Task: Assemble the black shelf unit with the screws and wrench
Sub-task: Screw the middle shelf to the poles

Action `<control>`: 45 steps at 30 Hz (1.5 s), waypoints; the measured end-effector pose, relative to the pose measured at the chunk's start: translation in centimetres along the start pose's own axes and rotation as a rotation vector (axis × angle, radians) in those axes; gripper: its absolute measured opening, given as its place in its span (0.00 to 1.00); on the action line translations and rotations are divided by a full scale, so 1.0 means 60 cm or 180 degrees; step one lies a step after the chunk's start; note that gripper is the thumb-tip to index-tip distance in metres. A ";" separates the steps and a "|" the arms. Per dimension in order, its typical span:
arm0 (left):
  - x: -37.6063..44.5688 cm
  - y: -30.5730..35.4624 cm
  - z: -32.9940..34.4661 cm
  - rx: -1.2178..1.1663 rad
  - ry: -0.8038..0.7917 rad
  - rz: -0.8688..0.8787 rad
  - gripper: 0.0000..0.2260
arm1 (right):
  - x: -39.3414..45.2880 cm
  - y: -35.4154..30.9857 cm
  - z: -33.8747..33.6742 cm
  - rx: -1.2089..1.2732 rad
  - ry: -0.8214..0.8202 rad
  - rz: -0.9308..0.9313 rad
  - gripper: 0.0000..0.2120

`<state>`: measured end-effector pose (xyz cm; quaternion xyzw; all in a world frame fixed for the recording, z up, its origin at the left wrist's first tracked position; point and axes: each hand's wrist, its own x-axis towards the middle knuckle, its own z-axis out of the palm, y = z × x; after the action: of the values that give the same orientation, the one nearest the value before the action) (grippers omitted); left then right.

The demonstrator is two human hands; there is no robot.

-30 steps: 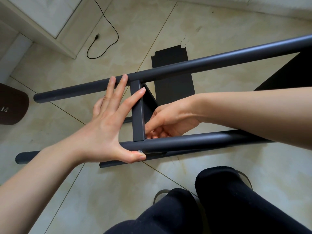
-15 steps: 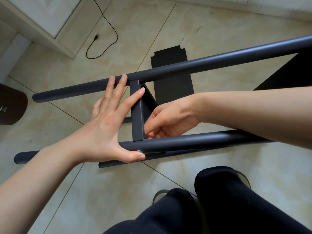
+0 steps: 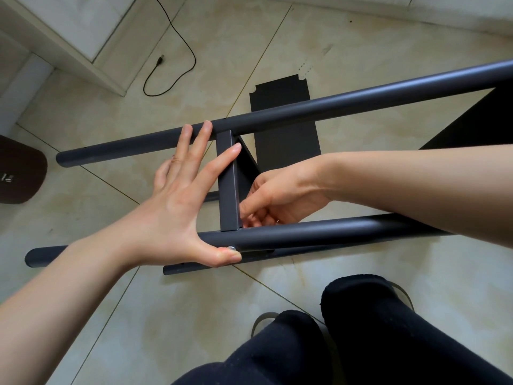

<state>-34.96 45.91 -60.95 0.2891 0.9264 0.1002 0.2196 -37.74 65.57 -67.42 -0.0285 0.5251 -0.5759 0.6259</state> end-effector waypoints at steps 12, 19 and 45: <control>0.001 -0.003 0.001 -0.0017 0.0029 0.0015 0.57 | -0.004 -0.001 -0.006 0.0081 -0.0035 0.0022 0.10; 0.001 -0.005 0.002 0.0006 0.0047 0.0035 0.57 | -0.001 0.001 -0.006 0.0049 0.0023 -0.0018 0.11; 0.004 -0.014 0.008 0.0096 0.0071 0.0076 0.57 | -0.012 -0.007 0.004 0.0005 0.0054 0.0065 0.11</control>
<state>-35.32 45.37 -61.69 0.3023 0.9266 0.0921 0.2036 -37.73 65.85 -66.59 -0.0177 0.5302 -0.5701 0.6273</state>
